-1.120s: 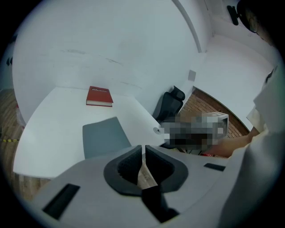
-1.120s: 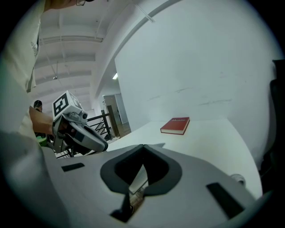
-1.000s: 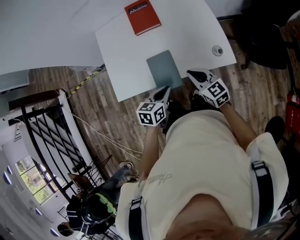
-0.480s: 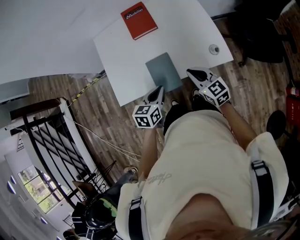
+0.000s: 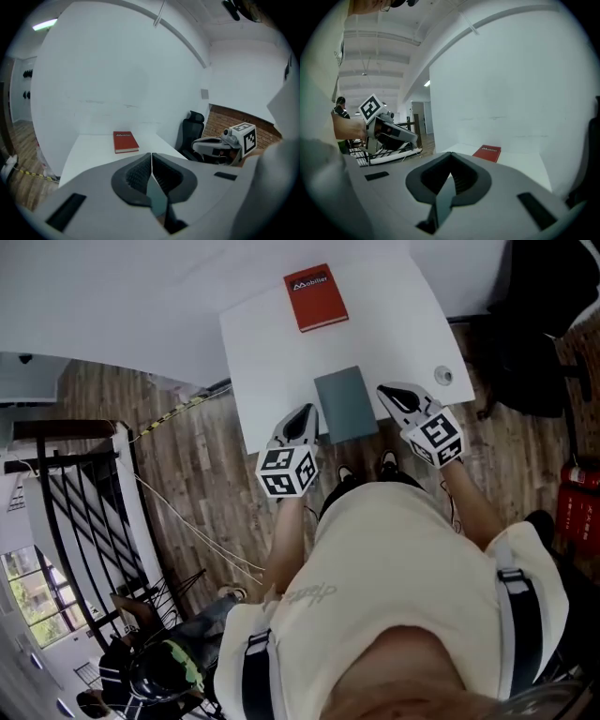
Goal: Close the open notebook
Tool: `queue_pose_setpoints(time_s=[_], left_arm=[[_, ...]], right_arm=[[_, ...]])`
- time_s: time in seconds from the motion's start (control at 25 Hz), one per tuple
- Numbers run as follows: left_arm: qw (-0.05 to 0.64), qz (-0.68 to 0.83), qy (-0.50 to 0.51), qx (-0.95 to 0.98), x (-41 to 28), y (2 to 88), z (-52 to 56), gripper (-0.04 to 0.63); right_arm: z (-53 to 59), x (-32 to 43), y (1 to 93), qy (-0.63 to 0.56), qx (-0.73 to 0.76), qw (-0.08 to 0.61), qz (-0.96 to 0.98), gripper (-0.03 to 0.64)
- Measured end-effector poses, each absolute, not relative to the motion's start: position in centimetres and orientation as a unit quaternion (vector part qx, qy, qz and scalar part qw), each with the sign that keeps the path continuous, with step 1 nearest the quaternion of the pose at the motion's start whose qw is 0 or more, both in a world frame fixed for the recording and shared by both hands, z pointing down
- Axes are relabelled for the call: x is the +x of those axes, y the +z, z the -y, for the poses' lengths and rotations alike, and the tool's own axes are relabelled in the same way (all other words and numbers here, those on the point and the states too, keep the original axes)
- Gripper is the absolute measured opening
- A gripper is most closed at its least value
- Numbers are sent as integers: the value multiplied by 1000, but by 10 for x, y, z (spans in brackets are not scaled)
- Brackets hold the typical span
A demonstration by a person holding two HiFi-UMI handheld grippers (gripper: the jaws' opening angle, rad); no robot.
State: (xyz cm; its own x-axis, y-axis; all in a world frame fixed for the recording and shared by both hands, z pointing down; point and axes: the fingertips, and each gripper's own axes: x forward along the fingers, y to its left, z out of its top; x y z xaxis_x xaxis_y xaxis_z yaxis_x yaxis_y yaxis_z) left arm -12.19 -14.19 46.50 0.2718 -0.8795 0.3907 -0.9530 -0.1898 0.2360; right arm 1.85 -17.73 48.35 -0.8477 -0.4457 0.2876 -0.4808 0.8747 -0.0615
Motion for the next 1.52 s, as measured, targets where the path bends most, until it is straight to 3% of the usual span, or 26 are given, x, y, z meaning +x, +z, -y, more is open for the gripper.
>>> queue_pose_setpoints(time_s=[0.64, 1.52], left_arm=[[139, 645, 36, 750, -202, 380, 165, 23], [25, 674, 40, 738, -235, 304, 200, 25]], right_arm=[[218, -39, 387, 11, 227, 78, 971, 8], [241, -54, 303, -73, 253, 25, 964, 8]])
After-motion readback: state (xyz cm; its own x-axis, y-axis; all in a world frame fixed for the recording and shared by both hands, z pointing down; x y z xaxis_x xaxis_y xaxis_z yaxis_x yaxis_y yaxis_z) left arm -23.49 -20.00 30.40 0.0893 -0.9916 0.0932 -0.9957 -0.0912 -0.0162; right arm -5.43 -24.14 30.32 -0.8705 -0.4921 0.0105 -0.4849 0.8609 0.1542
